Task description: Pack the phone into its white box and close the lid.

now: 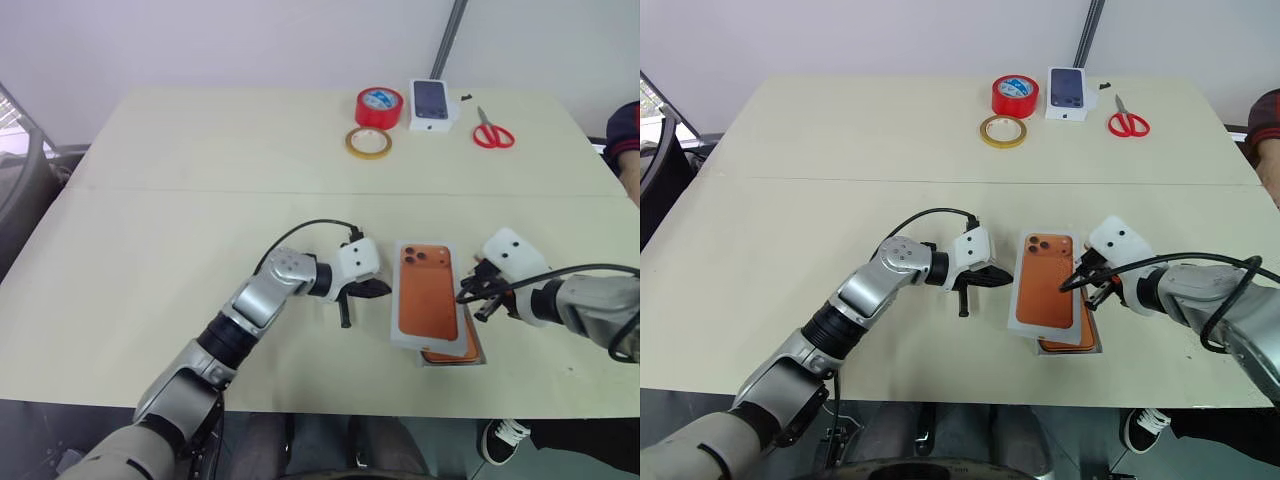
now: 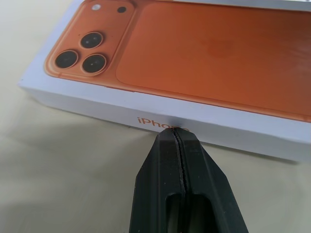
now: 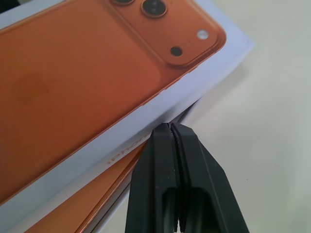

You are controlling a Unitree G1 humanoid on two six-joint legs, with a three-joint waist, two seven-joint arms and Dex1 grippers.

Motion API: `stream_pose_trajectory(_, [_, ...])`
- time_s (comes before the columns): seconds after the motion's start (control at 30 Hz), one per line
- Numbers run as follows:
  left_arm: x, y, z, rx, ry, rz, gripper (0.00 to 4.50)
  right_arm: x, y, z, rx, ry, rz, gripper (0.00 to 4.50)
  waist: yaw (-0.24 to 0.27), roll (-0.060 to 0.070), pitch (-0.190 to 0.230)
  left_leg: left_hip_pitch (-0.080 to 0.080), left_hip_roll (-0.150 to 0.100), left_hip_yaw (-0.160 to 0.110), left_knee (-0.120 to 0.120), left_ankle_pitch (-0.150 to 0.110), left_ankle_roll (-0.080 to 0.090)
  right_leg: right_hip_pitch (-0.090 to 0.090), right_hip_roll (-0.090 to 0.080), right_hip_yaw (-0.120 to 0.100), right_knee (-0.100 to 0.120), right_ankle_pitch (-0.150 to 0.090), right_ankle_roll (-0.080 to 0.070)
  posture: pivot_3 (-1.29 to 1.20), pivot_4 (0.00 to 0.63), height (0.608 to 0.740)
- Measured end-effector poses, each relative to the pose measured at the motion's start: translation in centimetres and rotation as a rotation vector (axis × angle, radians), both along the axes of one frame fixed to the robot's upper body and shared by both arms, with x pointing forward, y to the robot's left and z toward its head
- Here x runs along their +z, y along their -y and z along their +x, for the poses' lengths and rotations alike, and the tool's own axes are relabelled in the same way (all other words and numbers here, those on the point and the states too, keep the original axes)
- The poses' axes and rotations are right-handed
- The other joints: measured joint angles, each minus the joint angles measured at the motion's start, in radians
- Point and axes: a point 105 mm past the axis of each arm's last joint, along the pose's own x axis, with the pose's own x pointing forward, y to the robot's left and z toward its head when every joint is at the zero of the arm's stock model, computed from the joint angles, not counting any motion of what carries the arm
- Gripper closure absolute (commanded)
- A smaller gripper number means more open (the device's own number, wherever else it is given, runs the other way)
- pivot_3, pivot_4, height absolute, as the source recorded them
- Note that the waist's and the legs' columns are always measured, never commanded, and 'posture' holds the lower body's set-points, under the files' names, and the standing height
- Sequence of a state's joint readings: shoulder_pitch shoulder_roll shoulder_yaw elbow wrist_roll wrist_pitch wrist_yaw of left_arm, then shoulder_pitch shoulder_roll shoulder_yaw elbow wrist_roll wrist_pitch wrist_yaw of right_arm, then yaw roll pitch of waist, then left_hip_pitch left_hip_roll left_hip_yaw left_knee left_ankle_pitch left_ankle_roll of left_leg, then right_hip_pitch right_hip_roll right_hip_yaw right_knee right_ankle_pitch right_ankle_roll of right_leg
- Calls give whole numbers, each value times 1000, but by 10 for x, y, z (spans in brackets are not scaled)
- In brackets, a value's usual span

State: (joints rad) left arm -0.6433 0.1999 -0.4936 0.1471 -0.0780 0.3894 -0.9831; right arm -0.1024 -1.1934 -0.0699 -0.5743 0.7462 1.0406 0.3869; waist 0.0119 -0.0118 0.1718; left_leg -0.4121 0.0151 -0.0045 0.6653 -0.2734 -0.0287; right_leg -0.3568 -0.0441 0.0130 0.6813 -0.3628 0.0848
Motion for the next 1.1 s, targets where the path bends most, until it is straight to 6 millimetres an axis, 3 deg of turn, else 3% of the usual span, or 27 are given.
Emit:
stream_pose_trajectory(0.63, [23,13,-24,-117,22,-38,4500,-1,11,-14,-32,-28,-6,4451,1,0,0,0,0,0,0,0,0,0,0,0,0,0,0,0,150,740])
stream_pose_trajectory(1.1, [9,19,-33,-146,-19,5,4500,-11,15,-25,-61,-66,-4,4451,1,0,0,0,-1,0,0,0,0,1,0,0,0,0,0,0,150,740])
